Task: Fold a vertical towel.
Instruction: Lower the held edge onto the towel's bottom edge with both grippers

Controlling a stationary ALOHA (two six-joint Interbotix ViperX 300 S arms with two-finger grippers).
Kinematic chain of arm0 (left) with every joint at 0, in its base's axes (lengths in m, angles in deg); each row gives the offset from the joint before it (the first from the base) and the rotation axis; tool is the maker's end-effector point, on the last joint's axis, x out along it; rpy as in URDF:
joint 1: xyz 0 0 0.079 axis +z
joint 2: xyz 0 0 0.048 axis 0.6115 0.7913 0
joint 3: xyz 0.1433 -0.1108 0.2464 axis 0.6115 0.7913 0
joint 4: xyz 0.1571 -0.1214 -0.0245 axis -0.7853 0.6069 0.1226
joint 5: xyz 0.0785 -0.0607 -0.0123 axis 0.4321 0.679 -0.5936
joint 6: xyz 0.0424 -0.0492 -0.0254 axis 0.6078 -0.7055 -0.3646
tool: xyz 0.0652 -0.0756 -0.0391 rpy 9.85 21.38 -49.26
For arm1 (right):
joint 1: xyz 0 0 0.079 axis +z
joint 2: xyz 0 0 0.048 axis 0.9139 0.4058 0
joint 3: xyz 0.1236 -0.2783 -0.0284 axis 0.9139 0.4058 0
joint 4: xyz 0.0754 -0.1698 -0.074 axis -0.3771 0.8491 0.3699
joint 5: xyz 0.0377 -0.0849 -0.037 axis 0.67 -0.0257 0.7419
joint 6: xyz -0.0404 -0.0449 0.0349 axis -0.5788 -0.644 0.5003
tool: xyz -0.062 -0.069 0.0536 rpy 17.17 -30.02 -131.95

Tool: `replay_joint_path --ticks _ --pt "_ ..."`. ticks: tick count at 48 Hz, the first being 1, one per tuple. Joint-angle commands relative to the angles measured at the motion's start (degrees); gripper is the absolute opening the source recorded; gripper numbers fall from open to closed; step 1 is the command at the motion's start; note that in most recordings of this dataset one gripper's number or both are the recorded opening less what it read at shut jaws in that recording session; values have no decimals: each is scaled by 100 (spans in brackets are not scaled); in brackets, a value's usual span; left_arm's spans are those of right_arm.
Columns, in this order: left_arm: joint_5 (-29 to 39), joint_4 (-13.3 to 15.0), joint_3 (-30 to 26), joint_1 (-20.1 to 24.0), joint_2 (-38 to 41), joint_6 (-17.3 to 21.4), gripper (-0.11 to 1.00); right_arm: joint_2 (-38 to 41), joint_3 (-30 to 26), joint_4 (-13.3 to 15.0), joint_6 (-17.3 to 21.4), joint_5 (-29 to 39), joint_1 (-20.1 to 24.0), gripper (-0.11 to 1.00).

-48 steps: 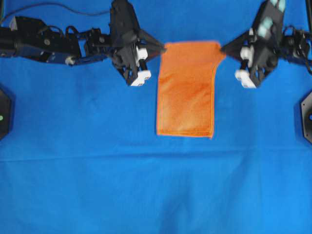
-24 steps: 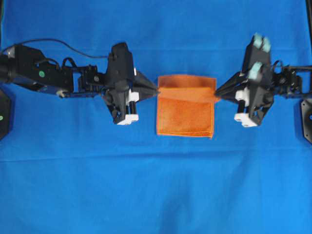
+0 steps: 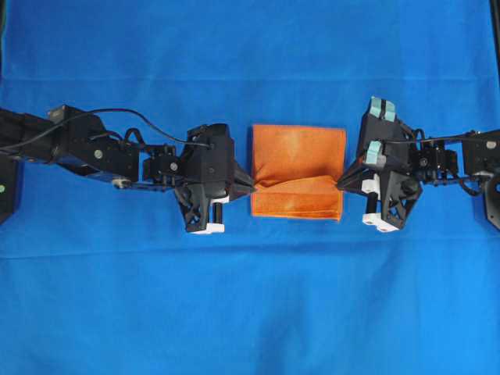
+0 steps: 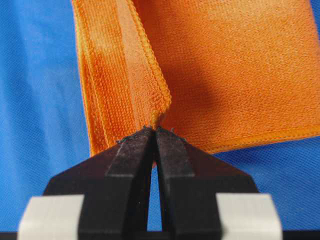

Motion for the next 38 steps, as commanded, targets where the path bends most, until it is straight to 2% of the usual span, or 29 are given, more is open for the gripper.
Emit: replay_joint_path --ticks 1,21,23,28,30,34,38 --pt "-35 9 -97 -26 -26 0 3 -9 -79 -9 18 -18 26 2" --pt "-272 0 -141 -26 114 9 4 193 -88 -9 18 -202 26 2" --pt "-281 9 -141 -26 114 9 7 211 -97 0 26 -202 26 2" --pt "-290 9 -141 -26 114 9 25 211 -123 -9 26 -202 53 4" --pt "-290 0 -149 -26 114 9 33 211 -123 -9 26 -202 62 12" --pt "-290 0 -141 -35 105 9 47 211 -123 0 26 -202 114 39" --pt "-290 9 -123 -79 88 9 52 202 -123 0 18 -202 185 61"
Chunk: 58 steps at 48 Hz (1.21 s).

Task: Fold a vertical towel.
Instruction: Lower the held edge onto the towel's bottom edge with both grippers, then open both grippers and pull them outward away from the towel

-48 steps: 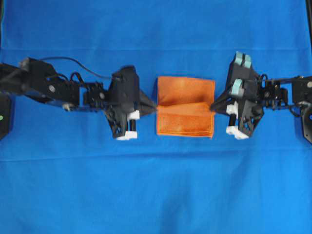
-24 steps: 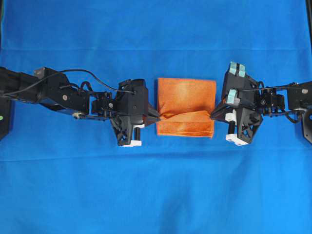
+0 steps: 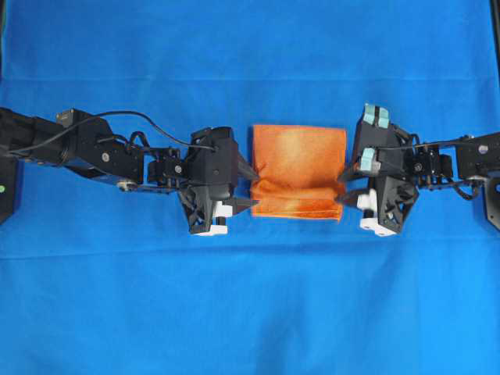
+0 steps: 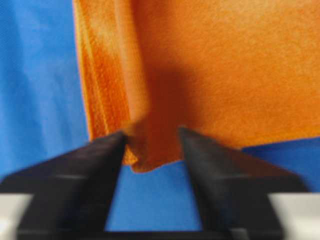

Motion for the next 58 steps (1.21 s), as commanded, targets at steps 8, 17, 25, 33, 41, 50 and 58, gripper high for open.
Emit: replay_joint_path --ticks 8,17,25,33,41,50,58 --pt "9 -9 0 -211 -264 9 51 -290 -141 -9 0 -26 325 57" --pt "229 -9 132 -501 -809 9 51 -800 -123 0 0 141 519 58" --pt "615 0 299 -615 -1617 9 51 -1362 -88 79 -35 325 519 58" --pt "809 -9 527 -615 -2435 18 51 -2145 -105 343 -35 369 510 58" --pt "809 -9 817 -598 -3199 53 51 -3032 -70 492 -35 545 369 58" --pt "817 0 1160 -571 -3999 158 51 -3938 -70 729 -35 1020 272 58" --pt "782 0 1600 -457 -4781 167 51 -4641 -62 984 -35 1521 264 58"
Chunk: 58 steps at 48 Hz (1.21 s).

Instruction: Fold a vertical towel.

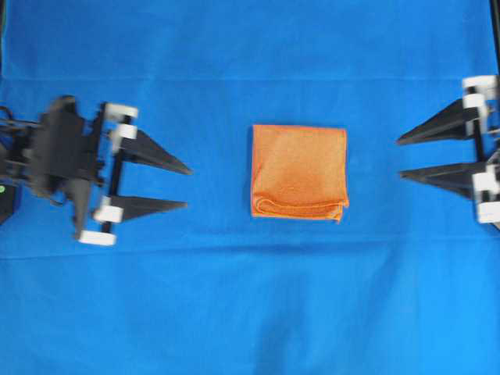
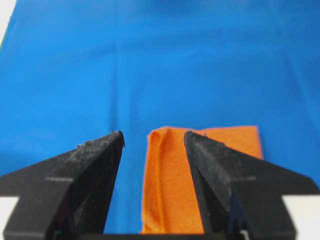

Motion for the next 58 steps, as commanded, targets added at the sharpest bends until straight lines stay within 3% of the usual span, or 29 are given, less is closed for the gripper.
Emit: replay_joint_path --ticks 1,19,31,43,58 --pt "-53 -9 141 88 -457 9 51 -281 -53 70 -9 149 -9 57" --pt "132 -9 1503 360 -2944 44 51 -1503 703 97 9 202 -44 57" --pt "844 -9 2285 475 -4438 -26 51 -1705 1283 97 26 -167 -334 57" --pt "967 -9 2566 712 -4667 -88 51 -1679 1758 18 35 -809 -703 57" --pt "976 0 2602 853 -4588 -132 51 -1626 1775 0 35 -817 -729 57"
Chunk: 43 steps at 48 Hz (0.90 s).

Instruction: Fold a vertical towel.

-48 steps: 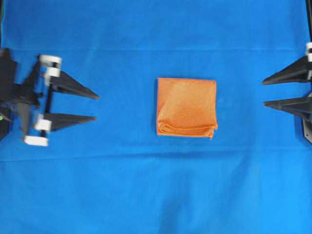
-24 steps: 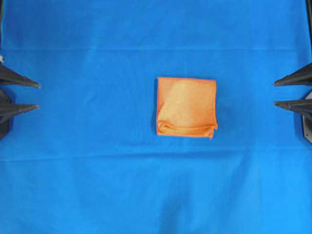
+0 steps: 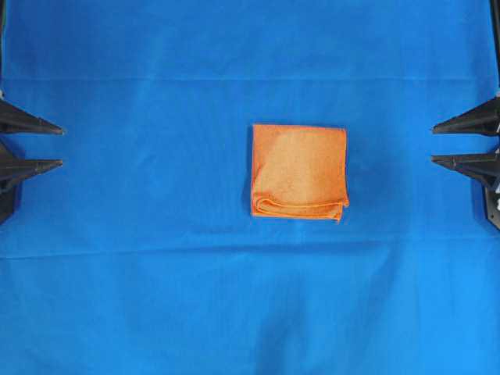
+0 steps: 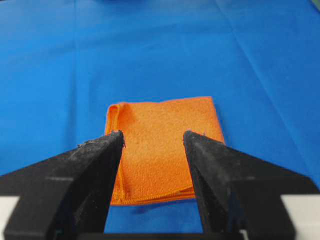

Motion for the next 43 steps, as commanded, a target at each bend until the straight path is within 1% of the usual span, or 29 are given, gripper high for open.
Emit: replay_joint_path --ticks 1,43 --pt "-26 0 -79 18 88 -9 51 88 -62 -9 9 -53 0 57" --pt "35 0 -79 70 79 0 51 105 -62 0 9 -44 0 57"
